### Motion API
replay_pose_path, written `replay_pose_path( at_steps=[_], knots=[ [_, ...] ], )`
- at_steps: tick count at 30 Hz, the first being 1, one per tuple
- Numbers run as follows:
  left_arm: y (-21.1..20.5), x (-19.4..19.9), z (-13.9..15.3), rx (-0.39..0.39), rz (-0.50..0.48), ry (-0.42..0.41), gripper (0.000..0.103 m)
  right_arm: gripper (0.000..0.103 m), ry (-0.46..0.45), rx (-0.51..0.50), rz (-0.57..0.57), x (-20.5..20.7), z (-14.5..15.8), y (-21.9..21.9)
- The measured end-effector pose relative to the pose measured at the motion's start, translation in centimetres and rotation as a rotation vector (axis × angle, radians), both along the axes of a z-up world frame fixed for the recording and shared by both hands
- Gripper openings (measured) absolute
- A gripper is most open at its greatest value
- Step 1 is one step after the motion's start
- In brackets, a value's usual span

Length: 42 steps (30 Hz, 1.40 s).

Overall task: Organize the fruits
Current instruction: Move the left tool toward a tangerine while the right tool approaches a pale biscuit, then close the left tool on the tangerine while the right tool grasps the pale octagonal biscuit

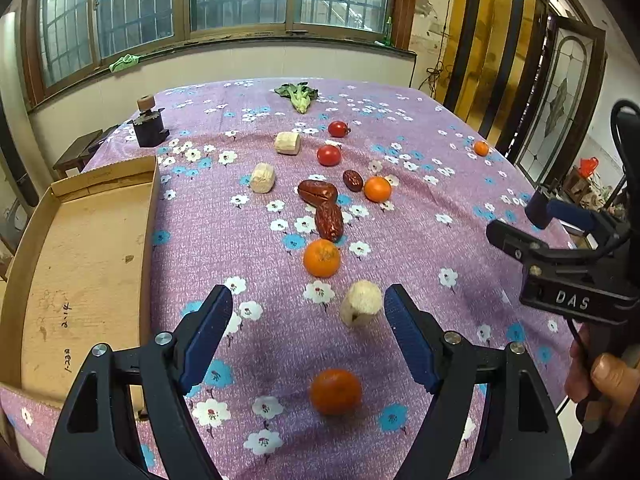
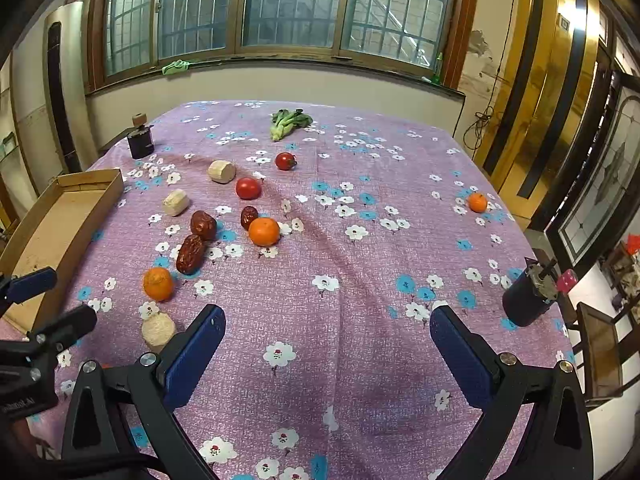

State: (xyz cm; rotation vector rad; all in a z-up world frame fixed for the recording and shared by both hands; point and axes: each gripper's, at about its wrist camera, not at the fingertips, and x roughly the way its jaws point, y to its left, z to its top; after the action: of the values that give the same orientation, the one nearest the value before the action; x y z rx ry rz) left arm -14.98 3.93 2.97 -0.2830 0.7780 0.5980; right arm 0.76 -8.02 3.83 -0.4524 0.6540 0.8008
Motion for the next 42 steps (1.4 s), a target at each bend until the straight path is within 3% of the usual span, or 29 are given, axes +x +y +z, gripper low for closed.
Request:
replay_pose_path(
  at_steps=[29, 39, 42],
  knots=[
    [-1.6, -1.2, -0.6, -0.047, -0.037, 0.003, 0.078, 0.103, -0.035, 0.017, -0.011, -0.5, 1.3, -0.1],
    [-1.3, -2.4, -2.0, -0.097, -0.041, 0.011, 0.078, 0.103, 0.022, 0.049, 0.046, -0.6, 0.8, -0.1],
    [-1.5, -2.6, -2.7, -0.129, -0.062, 0.01, 0.078, 0.102, 0.102, 0.081, 0.107, -0.5, 0.1, 0.0]
  ],
)
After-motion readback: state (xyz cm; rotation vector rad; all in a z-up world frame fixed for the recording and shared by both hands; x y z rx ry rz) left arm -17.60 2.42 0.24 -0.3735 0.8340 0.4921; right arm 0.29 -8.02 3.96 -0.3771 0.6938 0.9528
